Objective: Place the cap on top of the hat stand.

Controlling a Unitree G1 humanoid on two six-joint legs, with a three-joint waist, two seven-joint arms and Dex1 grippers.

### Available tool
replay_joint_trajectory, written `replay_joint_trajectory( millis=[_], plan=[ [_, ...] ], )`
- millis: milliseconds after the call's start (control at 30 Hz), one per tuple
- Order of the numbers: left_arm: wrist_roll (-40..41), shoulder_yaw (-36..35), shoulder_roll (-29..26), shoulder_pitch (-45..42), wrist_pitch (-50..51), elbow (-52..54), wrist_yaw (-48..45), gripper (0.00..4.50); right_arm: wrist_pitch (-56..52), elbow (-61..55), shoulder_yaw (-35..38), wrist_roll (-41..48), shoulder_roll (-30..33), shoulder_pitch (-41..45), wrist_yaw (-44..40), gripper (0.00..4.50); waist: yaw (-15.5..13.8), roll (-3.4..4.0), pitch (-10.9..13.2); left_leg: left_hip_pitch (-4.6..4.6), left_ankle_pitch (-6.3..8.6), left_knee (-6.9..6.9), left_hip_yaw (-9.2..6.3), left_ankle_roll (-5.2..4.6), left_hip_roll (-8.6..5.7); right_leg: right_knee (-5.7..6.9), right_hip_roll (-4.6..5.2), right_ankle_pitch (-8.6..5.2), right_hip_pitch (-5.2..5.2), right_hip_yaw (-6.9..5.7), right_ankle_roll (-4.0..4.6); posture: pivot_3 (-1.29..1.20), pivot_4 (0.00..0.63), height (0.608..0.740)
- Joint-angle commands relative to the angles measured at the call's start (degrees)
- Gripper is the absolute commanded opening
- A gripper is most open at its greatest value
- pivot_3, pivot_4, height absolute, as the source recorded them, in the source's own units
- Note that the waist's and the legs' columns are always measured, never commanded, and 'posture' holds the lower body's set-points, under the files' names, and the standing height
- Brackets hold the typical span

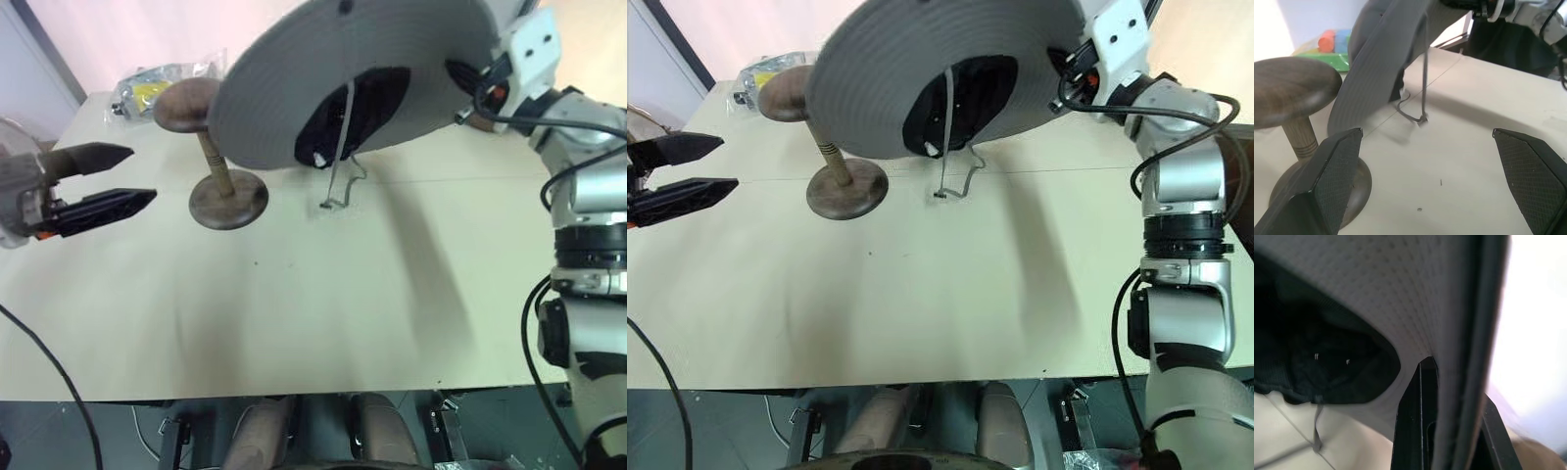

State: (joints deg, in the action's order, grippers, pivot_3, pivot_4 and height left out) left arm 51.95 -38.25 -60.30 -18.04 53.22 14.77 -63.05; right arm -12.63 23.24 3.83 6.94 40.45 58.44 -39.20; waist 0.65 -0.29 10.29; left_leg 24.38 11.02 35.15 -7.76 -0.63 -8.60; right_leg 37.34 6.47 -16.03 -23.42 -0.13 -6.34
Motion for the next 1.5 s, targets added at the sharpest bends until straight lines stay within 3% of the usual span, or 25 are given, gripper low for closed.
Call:
replay_joint_trajectory(
  millis=[33,300,567,700,1100,1267,1500],
  plan=[
    [2.02,-2.63,0.03,0.66,-0.62,1.93,1.46,4.50,-0.60,3.39,2.21,0.53,2.51,4.98,-1.03,0.03,0.25,0.02,0.01,0.00,-0.01,-0.01,0.00,0.02,0.01,0.03,-0.01,0.01,0.06,0.01,0.01,0.00,0.150,0.735],
    [2.23,0.48,-0.20,-1.26,-2.75,-0.53,1.97,4.50,-5.99,19.20,3.40,1.04,4.06,20.00,-0.08,0.03,0.69,0.20,0.12,0.01,-0.06,-0.20,0.06,0.10,0.07,0.16,-0.04,0.01,-0.10,0.07,0.01,0.00,0.150,0.735],
    [2.62,0.60,0.57,-2.13,-3.86,-2.40,3.47,4.50,-0.55,29.50,1.97,-0.41,-6.36,31.85,5.37,0.03,2.47,0.21,0.12,0.01,-0.19,-0.34,0.11,0.31,0.07,0.21,-0.05,0.02,-0.19,0.16,-0.01,0.00,0.150,0.735],
    [3.48,-0.97,0.59,-1.19,-3.53,-1.50,4.55,4.50,5.10,40.14,2.43,-2.63,-10.63,39.24,13.59,0.03,2.78,0.21,0.13,0.04,-0.35,-0.46,0.12,0.57,0.07,0.39,-0.06,0.01,-0.40,0.22,0.01,0.00,0.150,0.735],
    [8.17,-14.87,0.81,7.88,-0.36,2.82,9.61,4.50,16.17,51.27,2.37,-7.70,-16.95,49.65,25.13,0.03,3.29,0.19,0.11,0.08,-0.46,-0.89,0.28,0.70,0.07,0.77,-0.12,-0.02,-0.95,0.61,0.06,0.00,0.150,0.735],
    [10.78,-20.53,1.65,10.24,1.04,1.64,12.41,4.50,17.52,52.08,4.53,-6.41,-22.38,52.87,25.88,0.03,3.79,0.19,0.11,0.06,-0.59,-1.03,0.35,0.91,0.27,0.85,-0.44,-0.06,-1.12,0.90,0.18,0.00,0.150,0.735],
    [11.00,-31.96,2.91,20.17,2.74,1.06,12.52,4.50,18.95,52.33,7.05,-5.70,-29.11,55.69,26.98,0.03,4.68,0.18,0.10,0.05,-0.61,-1.22,0.41,0.98,0.49,0.86,-0.68,-0.07,-1.25,1.02,0.36,0.00,0.150,0.735]
  ],
)
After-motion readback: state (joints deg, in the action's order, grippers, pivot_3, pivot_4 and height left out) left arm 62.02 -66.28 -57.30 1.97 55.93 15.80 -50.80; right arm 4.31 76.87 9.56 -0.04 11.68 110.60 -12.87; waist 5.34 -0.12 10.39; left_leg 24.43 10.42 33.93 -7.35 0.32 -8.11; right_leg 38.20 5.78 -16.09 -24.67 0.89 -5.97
